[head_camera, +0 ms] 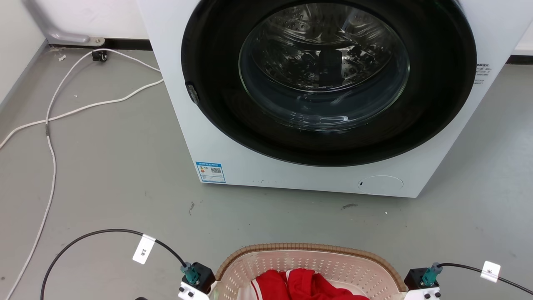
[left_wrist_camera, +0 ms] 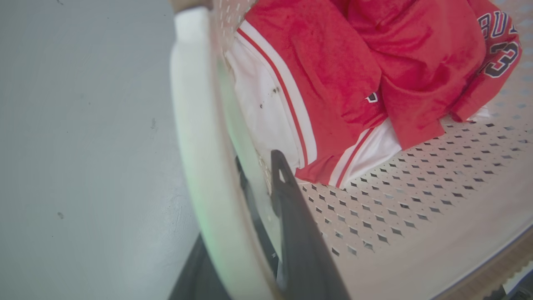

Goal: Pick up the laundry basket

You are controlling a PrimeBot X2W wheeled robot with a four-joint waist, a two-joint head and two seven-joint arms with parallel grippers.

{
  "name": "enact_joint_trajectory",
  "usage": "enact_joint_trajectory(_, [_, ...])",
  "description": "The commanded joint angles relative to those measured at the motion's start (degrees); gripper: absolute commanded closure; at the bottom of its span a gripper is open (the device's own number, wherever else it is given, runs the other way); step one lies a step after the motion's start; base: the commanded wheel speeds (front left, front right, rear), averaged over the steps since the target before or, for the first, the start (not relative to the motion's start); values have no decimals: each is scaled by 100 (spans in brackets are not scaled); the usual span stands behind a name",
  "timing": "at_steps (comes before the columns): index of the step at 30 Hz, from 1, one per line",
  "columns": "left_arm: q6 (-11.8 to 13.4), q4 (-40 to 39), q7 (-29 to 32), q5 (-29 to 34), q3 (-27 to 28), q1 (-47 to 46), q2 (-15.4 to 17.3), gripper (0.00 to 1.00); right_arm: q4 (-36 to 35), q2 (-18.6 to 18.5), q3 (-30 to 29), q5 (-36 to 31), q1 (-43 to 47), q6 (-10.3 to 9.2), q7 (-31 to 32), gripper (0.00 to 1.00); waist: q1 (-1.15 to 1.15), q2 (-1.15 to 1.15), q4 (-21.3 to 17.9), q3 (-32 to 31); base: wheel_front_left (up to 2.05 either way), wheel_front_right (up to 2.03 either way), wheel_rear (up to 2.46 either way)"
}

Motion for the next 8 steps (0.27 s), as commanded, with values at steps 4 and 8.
enact_joint_trajectory(4, [19,46,61,37,-34,60,150,100,-56,-172,-54,-12,-97,25,5,100,0,0,-3,8,0,0,0])
enact_joint_trajectory(8, [31,41,84,32,-43,74,160,100,-58,-186,-57,9,-100,25,13,100,0,0,-7,19,0,0,0])
